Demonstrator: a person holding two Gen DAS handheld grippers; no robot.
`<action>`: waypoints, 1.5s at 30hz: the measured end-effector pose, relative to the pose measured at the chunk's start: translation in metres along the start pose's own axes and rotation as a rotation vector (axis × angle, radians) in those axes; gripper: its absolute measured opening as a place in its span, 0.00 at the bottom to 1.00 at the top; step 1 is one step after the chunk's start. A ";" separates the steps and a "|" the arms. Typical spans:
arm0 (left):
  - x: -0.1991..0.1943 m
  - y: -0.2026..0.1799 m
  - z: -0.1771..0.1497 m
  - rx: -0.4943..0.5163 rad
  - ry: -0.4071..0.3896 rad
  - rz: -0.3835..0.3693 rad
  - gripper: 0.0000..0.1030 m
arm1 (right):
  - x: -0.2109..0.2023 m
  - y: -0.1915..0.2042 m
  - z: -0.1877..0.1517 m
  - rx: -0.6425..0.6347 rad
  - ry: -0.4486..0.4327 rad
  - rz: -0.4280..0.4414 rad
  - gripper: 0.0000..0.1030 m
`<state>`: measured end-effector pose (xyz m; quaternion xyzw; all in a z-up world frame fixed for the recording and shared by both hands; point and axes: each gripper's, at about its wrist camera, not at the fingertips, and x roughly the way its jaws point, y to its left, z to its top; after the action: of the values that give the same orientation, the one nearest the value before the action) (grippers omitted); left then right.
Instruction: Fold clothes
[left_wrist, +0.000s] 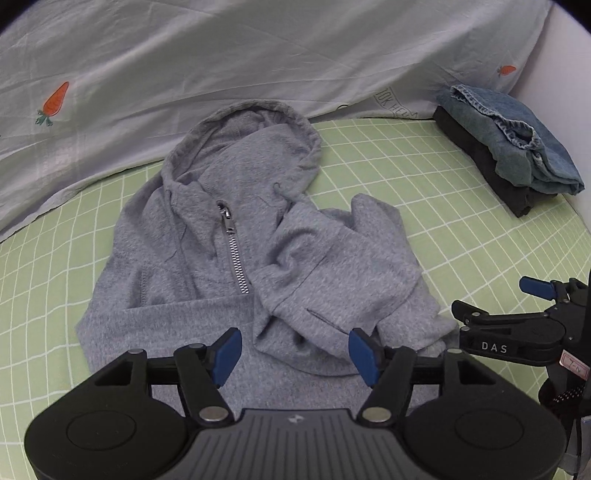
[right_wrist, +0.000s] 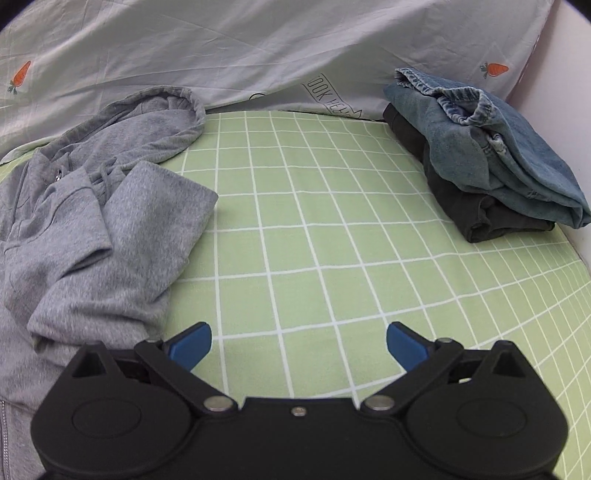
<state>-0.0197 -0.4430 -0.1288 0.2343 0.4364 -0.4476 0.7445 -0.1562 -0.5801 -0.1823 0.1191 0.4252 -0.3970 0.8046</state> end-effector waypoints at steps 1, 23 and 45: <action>0.004 -0.006 0.001 0.026 0.003 -0.007 0.63 | 0.000 0.001 -0.001 -0.005 0.001 -0.001 0.99; -0.022 0.037 0.009 -0.138 -0.094 0.050 0.11 | -0.004 0.009 -0.004 -0.034 0.019 0.007 0.99; -0.131 0.192 -0.038 -0.655 -0.295 0.362 0.10 | -0.023 0.034 -0.011 -0.166 -0.012 0.119 0.99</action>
<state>0.1026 -0.2601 -0.0432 -0.0092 0.3961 -0.1752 0.9013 -0.1454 -0.5397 -0.1764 0.0746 0.4439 -0.3126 0.8365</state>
